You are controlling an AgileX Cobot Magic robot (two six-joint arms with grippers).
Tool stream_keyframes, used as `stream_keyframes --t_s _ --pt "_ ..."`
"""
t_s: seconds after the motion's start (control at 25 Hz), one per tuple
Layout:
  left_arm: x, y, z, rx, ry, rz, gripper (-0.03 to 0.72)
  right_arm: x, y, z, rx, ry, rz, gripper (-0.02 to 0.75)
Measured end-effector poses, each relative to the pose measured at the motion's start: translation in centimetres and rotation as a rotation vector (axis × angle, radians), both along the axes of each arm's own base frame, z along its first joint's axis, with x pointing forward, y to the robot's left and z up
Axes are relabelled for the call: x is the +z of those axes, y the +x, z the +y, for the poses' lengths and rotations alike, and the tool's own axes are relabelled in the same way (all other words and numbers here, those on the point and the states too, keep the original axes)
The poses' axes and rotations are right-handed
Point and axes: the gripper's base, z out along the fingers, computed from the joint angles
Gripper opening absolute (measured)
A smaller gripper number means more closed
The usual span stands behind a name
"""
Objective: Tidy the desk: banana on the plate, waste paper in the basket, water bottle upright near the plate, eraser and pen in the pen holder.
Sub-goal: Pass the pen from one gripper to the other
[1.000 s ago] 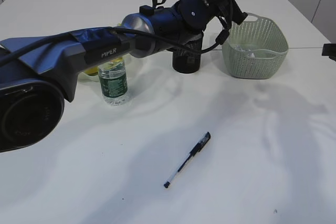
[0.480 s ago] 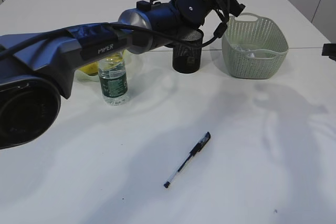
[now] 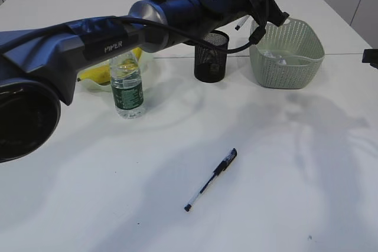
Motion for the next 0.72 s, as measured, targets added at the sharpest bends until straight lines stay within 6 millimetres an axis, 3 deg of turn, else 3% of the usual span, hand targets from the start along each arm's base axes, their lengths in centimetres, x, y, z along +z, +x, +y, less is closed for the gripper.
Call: stream_keyframes --t_s 0.48,0.72 --pt "1.4 -2.5 -1.2 -0.278 0.065 0.144 0.017 -0.2 -0.1 0.1 0.002 0.008 0.028 0.298" --pt "3.4 -3.9 -1.3 -0.385 0.073 0.175 0.017 -0.3 -0.2 0.0 -0.02 0.04 0.027 0.298"
